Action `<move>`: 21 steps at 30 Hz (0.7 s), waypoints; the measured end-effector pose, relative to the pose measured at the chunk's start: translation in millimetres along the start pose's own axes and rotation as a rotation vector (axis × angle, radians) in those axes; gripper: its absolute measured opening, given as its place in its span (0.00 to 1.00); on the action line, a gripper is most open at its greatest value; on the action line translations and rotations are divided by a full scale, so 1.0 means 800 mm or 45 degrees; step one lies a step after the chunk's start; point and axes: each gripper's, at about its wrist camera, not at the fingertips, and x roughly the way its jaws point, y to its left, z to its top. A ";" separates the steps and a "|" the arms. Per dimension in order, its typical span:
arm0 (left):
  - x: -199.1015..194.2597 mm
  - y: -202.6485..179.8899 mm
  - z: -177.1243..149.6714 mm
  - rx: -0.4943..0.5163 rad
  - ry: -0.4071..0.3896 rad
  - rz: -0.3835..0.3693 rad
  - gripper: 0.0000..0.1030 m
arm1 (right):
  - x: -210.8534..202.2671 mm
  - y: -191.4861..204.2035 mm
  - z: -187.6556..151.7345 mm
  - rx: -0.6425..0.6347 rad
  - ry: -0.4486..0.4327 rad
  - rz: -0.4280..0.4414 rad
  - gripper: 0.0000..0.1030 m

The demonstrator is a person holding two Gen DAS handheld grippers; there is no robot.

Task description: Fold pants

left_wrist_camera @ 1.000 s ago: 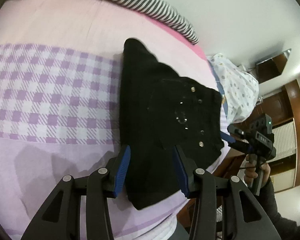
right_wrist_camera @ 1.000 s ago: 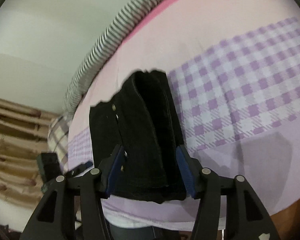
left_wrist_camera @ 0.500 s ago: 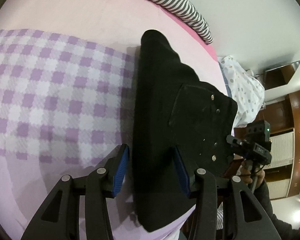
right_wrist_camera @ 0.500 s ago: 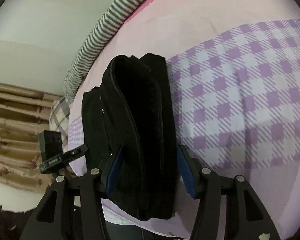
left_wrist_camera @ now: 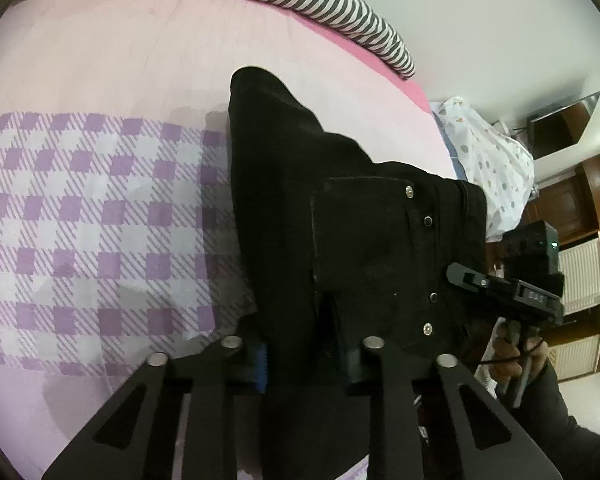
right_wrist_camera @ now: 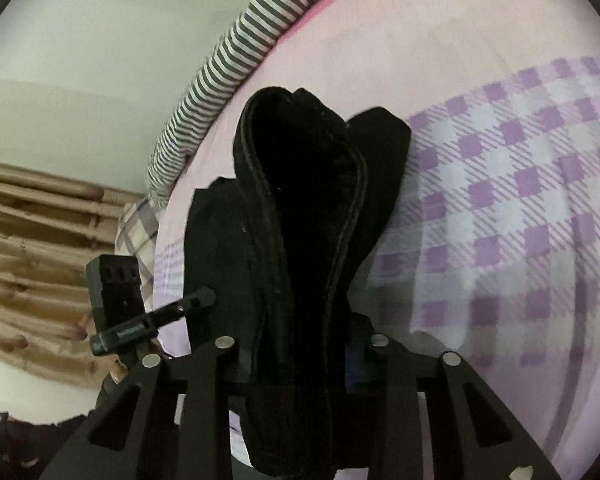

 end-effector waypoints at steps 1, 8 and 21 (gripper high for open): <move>-0.002 -0.001 0.000 0.000 -0.004 0.000 0.18 | -0.002 0.011 -0.001 -0.004 -0.014 -0.014 0.26; -0.060 -0.005 0.002 0.096 -0.079 0.061 0.16 | 0.009 0.077 -0.002 -0.018 -0.021 -0.034 0.25; -0.216 0.128 0.058 0.022 -0.296 0.304 0.16 | 0.178 0.203 0.058 -0.086 0.069 0.154 0.25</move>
